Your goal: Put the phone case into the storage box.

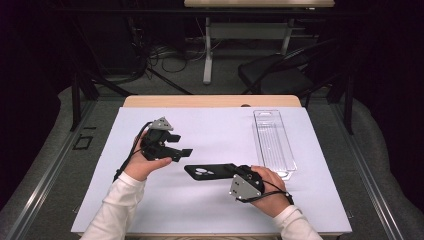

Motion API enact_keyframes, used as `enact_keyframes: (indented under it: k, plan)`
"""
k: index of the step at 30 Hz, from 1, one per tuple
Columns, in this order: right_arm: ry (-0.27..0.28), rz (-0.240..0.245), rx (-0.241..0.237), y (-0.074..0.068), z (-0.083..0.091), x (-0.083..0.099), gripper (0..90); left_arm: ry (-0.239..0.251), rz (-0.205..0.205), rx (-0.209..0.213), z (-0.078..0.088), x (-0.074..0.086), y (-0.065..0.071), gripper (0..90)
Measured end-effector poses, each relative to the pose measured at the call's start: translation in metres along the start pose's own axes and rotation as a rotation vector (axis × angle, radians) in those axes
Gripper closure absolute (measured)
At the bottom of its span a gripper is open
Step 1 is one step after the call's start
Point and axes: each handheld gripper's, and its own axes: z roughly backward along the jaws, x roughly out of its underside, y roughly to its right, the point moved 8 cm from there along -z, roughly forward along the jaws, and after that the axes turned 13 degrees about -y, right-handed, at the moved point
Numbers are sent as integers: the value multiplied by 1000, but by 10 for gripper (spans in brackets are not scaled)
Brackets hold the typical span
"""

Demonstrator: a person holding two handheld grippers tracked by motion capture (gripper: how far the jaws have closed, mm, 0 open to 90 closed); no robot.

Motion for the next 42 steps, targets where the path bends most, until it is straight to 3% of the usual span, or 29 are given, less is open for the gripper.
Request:
enact_keyframes:
  k: [18,28,33,42]
  plan:
    - [73,-230,-147,4,2,1,881,5,-1,33,4,2,1,269]
    - [122,-353,-222,7,3,2,881,-3,-57,31,4,2,7,241]
    - [133,-383,-240,8,3,3,881,2,-76,30,5,1,10,260]
    - [140,-417,-262,8,1,6,880,12,-123,66,5,-1,21,280]
